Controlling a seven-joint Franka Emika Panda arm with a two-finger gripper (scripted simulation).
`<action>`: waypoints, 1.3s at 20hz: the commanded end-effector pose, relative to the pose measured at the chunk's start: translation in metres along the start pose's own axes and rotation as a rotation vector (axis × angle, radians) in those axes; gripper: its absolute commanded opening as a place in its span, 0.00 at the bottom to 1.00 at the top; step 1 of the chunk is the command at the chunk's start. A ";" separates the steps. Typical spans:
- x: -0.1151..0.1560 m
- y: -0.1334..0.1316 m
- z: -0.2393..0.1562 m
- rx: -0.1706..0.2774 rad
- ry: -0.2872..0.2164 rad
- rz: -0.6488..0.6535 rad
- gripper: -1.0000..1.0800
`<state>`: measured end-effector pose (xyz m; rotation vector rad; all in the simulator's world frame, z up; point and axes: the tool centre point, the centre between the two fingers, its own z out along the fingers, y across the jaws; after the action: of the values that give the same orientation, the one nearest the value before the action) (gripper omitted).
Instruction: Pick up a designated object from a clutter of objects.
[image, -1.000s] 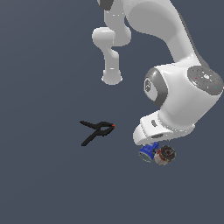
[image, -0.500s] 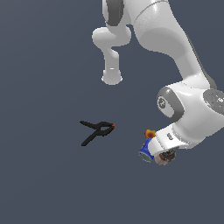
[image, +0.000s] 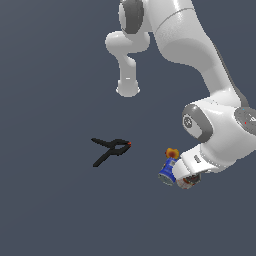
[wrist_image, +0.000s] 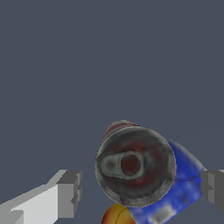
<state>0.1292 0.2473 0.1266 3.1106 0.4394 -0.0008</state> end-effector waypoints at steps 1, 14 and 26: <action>0.000 0.000 0.006 0.000 -0.001 0.000 0.96; 0.000 -0.001 0.051 0.000 0.000 0.000 0.96; 0.001 -0.001 0.050 0.000 0.000 0.000 0.00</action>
<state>0.1294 0.2479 0.0763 3.1102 0.4399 -0.0030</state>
